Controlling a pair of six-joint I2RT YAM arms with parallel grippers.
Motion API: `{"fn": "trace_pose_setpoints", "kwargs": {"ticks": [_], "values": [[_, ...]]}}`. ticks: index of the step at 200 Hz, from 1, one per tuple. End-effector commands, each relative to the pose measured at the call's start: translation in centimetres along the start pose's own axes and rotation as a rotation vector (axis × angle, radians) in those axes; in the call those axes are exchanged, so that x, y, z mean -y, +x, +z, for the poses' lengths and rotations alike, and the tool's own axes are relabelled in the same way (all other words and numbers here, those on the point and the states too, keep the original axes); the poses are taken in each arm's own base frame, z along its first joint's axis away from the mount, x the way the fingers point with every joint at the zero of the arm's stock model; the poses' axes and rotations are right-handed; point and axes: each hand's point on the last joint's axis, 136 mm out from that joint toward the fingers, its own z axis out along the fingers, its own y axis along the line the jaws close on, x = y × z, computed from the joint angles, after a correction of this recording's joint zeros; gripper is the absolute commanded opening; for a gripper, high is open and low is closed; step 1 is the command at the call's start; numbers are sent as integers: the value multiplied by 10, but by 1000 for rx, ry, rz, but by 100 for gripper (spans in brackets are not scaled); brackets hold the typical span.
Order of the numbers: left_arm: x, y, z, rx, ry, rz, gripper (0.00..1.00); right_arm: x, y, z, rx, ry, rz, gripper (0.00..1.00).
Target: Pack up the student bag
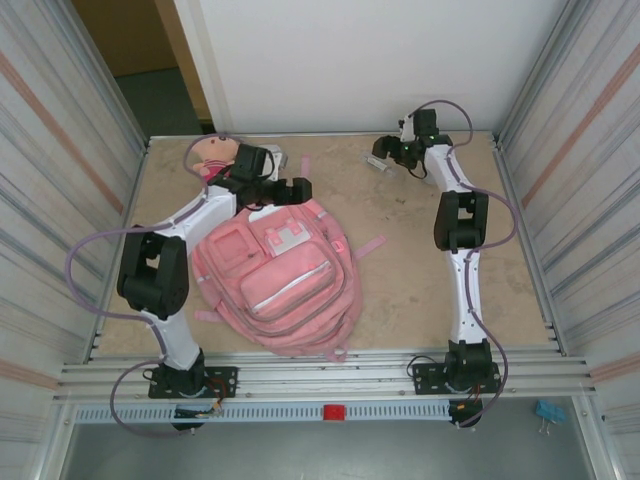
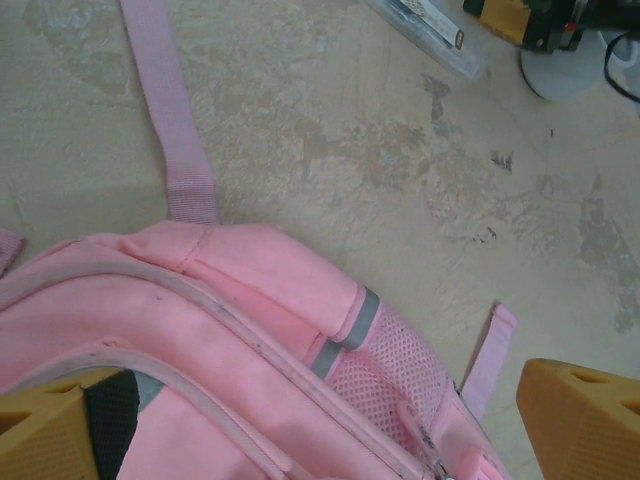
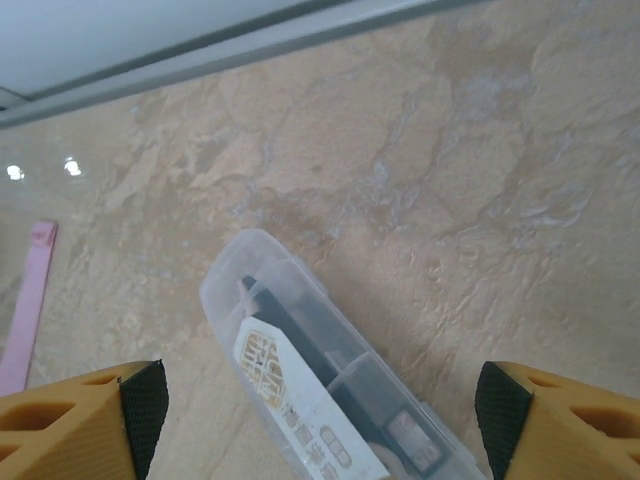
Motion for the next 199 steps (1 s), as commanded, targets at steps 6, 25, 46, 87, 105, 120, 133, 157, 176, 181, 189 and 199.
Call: {"fn": "trace_pose_setpoints", "kwargs": {"ticks": [6, 25, 46, 87, 105, 120, 133, 157, 176, 181, 189, 199], "values": [[3, -16, -7, 25, 35, -7, 99, 1, 2, 9, -10, -39, 115, 80], [-3, -15, -8, 20, 27, -9, 98, -6, 14, 11, -55, -58, 132, 78], [-9, -11, -10, 9, 19, -14, 99, -13, 29, 8, -105, -39, 106, 74], [-15, -2, -13, 2, 9, -12, 99, -14, 63, 2, -193, 159, -73, 72], [-18, 1, -14, -3, 1, -14, 99, -6, 69, 5, -203, 240, -138, 71], [-19, 5, -14, -11, 2, -16, 99, -4, 76, 7, -227, 267, -172, 68], [-19, 7, -15, -13, -1, -15, 99, 0, 82, 9, -246, 306, -203, 64], [-23, 10, -16, -15, -12, -17, 99, 2, 93, 14, -275, 347, -252, 60], [-23, 13, -17, -21, -14, -21, 99, 3, 97, 16, -282, 373, -273, 48], [-23, 13, -17, -21, -14, -22, 99, 3, 97, 16, -283, 380, -277, 46], [-24, 15, -18, -22, -18, -22, 98, 2, 99, 16, -286, 386, -282, 45], [-24, 15, -20, -21, -23, -21, 99, 2, 100, 15, -290, 399, -287, 41]]}}
